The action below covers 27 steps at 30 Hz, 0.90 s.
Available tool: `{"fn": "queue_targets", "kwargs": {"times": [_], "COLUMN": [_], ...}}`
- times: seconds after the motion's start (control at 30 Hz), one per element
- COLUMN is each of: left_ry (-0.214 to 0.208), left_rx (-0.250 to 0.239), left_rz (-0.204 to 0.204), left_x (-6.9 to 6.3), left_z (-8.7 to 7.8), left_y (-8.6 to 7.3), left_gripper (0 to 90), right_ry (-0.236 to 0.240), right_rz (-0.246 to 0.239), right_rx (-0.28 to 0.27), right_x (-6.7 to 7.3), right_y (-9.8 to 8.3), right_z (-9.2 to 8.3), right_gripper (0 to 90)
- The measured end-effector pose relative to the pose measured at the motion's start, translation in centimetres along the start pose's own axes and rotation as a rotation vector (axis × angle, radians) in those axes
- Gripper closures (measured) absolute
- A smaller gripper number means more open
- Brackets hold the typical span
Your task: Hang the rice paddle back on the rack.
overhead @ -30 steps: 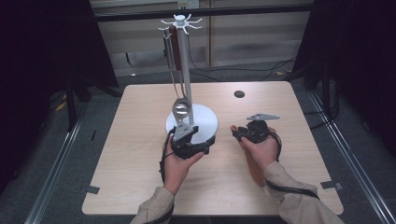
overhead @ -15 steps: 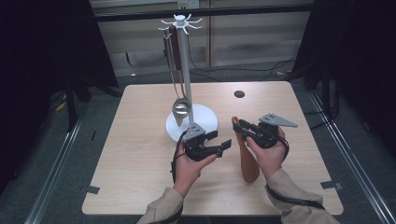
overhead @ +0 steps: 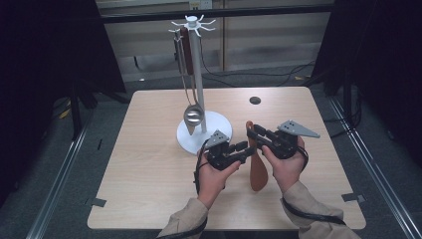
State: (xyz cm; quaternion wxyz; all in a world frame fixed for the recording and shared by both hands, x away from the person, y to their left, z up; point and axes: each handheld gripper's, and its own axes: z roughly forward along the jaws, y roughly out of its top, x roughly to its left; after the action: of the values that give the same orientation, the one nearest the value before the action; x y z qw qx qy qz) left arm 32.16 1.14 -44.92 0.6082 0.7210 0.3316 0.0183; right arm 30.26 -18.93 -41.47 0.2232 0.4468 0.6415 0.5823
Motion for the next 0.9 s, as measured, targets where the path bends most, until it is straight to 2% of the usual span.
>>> {"fn": "queue_targets", "kwargs": {"times": [0.37,0.6,0.77,0.83,0.9], "left_ry": [-0.018,-0.006,-0.008,-0.012,0.003], "left_rx": [-0.018,-0.002,-0.005,-0.024,-0.028], "left_rz": [-0.036,-0.059,-0.07,-0.08,-0.073], "left_x": [0.1,0.2,0.3,0.6,0.8], "left_z": [-0.1,-0.3,-0.8,-1.2,-1.6], "left_y": [0.0,0.1,0.4,0.7,0.9], "left_gripper": [81.2,83.1,83.2,83.1,83.1], "right_ry": [0.01,0.006,0.017,0.019,0.013], "right_rz": [0.009,0.022,-0.009,-0.022,-0.03], "right_rx": [-0.02,-0.017,-0.031,-0.038,-0.043], "right_x": [0.4,0.6,1.0,1.1,1.1], "right_y": [0.5,0.4,0.5,0.6,0.6], "right_z": [-0.1,0.1,0.4,0.3,0.2], "right_gripper": [66.1,66.0,65.2,55.1,49.3]}}
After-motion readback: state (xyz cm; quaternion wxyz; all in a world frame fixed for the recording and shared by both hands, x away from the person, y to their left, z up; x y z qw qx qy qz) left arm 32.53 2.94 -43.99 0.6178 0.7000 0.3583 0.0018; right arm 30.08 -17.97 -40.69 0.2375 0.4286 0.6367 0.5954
